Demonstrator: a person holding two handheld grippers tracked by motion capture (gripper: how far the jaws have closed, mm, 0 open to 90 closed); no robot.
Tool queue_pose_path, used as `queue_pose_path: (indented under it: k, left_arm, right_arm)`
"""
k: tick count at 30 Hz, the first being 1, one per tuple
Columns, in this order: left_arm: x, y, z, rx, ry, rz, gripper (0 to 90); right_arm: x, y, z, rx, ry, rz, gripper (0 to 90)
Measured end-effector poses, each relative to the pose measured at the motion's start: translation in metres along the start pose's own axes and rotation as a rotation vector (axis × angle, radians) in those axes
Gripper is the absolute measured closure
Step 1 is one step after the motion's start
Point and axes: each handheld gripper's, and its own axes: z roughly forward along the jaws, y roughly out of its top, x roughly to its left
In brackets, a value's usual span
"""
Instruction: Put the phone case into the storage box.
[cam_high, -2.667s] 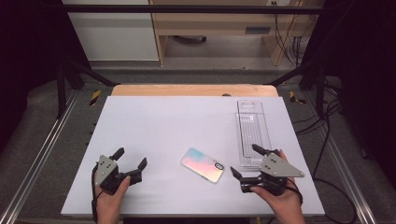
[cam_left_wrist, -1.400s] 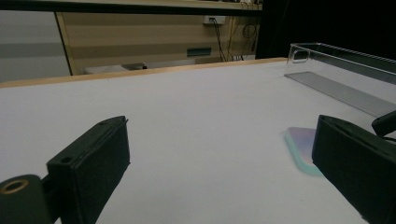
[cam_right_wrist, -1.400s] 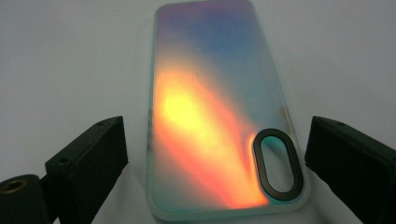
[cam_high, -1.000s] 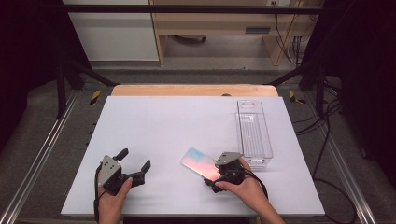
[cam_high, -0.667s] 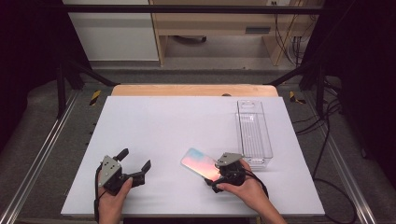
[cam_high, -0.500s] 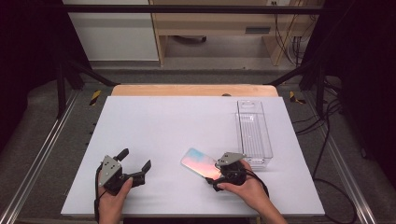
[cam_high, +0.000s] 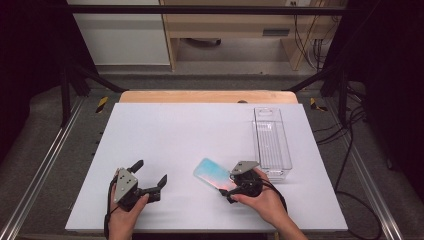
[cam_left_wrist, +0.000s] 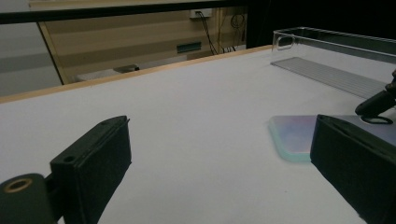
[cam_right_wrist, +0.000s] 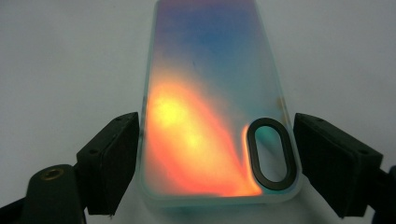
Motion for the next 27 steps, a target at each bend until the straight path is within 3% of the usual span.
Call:
queue_pose_path:
  k: [7, 12, 20, 27]
  left_arm:
    - [-0.012, 0.002, 0.005, 0.022, -0.029, 0.062, 4.5]
    - [-0.022, 0.006, 0.007, 0.019, -0.053, 0.130, 4.4]
    - [-0.049, 0.017, 0.024, 0.026, -0.072, 0.337, 4.4]
    - [-0.061, 0.034, 0.049, 0.017, -0.092, 0.426, 5.4]
  right_arm:
    - [0.002, 0.023, -0.006, 0.032, 0.012, -0.010, 17.8]
    - [0.001, 0.044, -0.013, 0.048, 0.035, -0.009, 17.8]
    - [-0.002, 0.092, -0.033, 0.121, 0.059, -0.036, 17.8]
    - [-0.002, 0.129, -0.047, 0.188, 0.050, -0.067, 17.8]
